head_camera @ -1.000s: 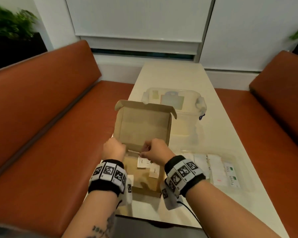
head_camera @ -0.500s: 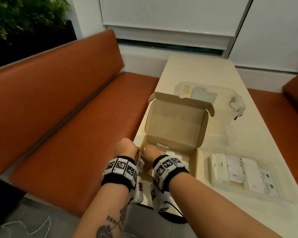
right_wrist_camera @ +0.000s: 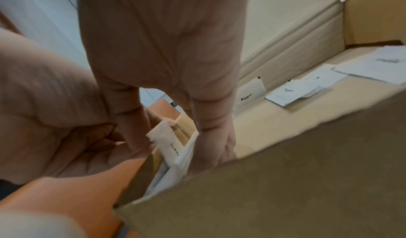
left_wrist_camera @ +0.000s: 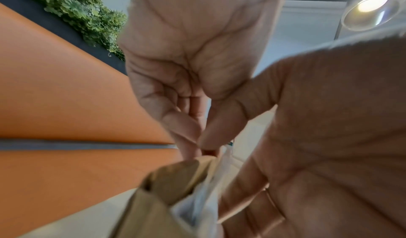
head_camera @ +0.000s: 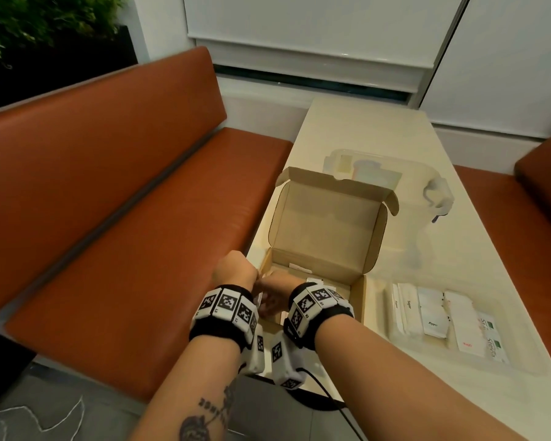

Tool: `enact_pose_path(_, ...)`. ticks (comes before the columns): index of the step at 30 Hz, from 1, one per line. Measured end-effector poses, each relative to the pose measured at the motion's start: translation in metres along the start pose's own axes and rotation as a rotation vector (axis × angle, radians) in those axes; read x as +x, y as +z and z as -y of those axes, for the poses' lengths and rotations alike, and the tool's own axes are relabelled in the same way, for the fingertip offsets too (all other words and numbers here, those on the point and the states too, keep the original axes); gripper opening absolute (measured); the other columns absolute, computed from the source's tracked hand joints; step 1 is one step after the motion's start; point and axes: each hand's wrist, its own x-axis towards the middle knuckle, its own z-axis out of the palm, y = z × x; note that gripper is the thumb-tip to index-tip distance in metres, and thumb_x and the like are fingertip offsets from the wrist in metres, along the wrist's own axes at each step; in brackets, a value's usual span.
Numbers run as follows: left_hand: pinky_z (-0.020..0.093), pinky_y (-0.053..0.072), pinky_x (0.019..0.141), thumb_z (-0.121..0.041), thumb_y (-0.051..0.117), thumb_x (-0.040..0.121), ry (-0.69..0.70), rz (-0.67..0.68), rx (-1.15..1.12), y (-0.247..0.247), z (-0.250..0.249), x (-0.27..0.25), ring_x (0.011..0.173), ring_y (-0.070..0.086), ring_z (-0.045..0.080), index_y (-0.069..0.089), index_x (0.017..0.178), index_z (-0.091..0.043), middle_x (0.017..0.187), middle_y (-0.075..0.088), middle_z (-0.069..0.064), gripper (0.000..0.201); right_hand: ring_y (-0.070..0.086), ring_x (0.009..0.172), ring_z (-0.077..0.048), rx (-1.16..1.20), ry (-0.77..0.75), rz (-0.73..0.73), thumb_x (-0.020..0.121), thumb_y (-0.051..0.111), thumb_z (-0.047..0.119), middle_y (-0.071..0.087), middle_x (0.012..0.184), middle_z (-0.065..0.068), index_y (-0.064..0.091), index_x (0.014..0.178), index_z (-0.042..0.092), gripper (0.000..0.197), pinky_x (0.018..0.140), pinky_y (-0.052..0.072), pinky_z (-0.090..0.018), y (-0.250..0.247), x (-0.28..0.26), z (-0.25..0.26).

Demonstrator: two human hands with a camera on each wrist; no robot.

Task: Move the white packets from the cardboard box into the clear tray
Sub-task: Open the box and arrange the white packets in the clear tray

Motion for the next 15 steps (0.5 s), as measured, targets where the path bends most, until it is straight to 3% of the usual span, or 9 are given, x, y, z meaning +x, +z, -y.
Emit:
enact_pose_path(1, 0.029, 0.046, 0.063, -0.021, 0.065, 0.083, -0.007, -0.003, 0.0, 0.0006, -0.0003, -0.0003, 0.08, 0.061, 0.026, 0.07, 0.092, -0.009, 0.09, 0.067, 0.008, 0.016, 0.057, 0.07, -0.026, -0.032, -0.007, -0.006, 0.085, 0.058, 0.005, 0.054, 0.071, -0.011, 0.054, 0.07, 0.006, 0.015, 0.088, 0.051, -0.041, -0.0003, -0.0012, -0.0003)
enact_pose_path(4, 0.029, 0.045, 0.061, -0.02, 0.066, 0.082, -0.015, -0.015, 0.002, 0.0027, -0.0016, -0.0015, 0.077, 0.059, 0.025, 0.07, 0.09, -0.01, 0.084, 0.064, 0.007, 0.014, 0.055, 0.049, -0.017, -0.071, 0.004, -0.025, 0.088, 0.058, 0.004, 0.055, 0.063, -0.01, 0.052, 0.068, 0.005, 0.021, 0.064, 0.055, -0.031, -0.0005, -0.0044, 0.0002)
enact_pose_path(5, 0.029, 0.045, 0.061, -0.02, 0.066, 0.082, -0.017, -0.02, 0.001, 0.0031, -0.0016, -0.0018, 0.076, 0.058, 0.025, 0.07, 0.09, -0.01, 0.083, 0.063, 0.006, 0.013, 0.056, 0.052, -0.019, -0.087, 0.004, -0.035, 0.088, 0.058, 0.003, 0.056, 0.065, -0.011, 0.052, 0.069, 0.004, 0.019, 0.066, 0.055, -0.031, 0.0, -0.0046, 0.0004)
enact_pose_path(6, 0.029, 0.044, 0.061, -0.019, 0.065, 0.083, -0.018, -0.024, 0.0, 0.0034, -0.0011, -0.002, 0.076, 0.058, 0.025, 0.07, 0.09, -0.01, 0.084, 0.064, 0.007, 0.013, 0.059, 0.061, -0.023, -0.097, -0.005, -0.042, 0.087, 0.059, 0.003, 0.059, 0.071, -0.013, 0.054, 0.073, 0.002, 0.015, 0.076, 0.056, -0.035, 0.0004, -0.0028, 0.0003)
enact_pose_path(8, 0.029, 0.045, 0.062, -0.019, 0.065, 0.082, -0.019, -0.032, -0.007, 0.0039, -0.0005, -0.0017, 0.078, 0.06, 0.026, 0.07, 0.089, -0.01, 0.088, 0.067, 0.008, 0.012, 0.06, 0.082, -0.029, -0.085, -0.023, -0.048, 0.087, 0.061, 0.003, 0.064, 0.093, -0.022, 0.059, 0.092, -0.005, 0.009, 0.093, 0.051, -0.045, 0.0019, -0.0049, 0.0006)
enact_pose_path(11, 0.028, 0.045, 0.062, -0.022, 0.068, 0.082, -0.023, -0.032, -0.026, 0.0036, -0.001, -0.0023, 0.081, 0.062, 0.026, 0.07, 0.089, -0.01, 0.09, 0.069, 0.008, 0.014, 0.066, 0.095, -0.035, -0.02, -0.035, -0.091, 0.087, 0.061, 0.002, 0.065, 0.109, -0.029, 0.058, 0.11, -0.013, 0.028, 0.091, 0.052, -0.047, 0.0044, -0.0053, -0.0012)
enact_pose_path(15, 0.028, 0.045, 0.062, -0.026, 0.068, 0.084, -0.038, -0.017, -0.033, 0.0016, -0.0021, -0.0032, 0.087, 0.064, 0.026, 0.07, 0.094, -0.01, 0.094, 0.069, 0.008, 0.019, 0.069, 0.094, -0.03, -0.033, -0.06, -0.154, 0.086, 0.062, 0.007, 0.068, 0.108, -0.022, 0.065, 0.099, -0.003, 0.017, 0.084, 0.057, -0.039, 0.0064, -0.001, -0.0028)
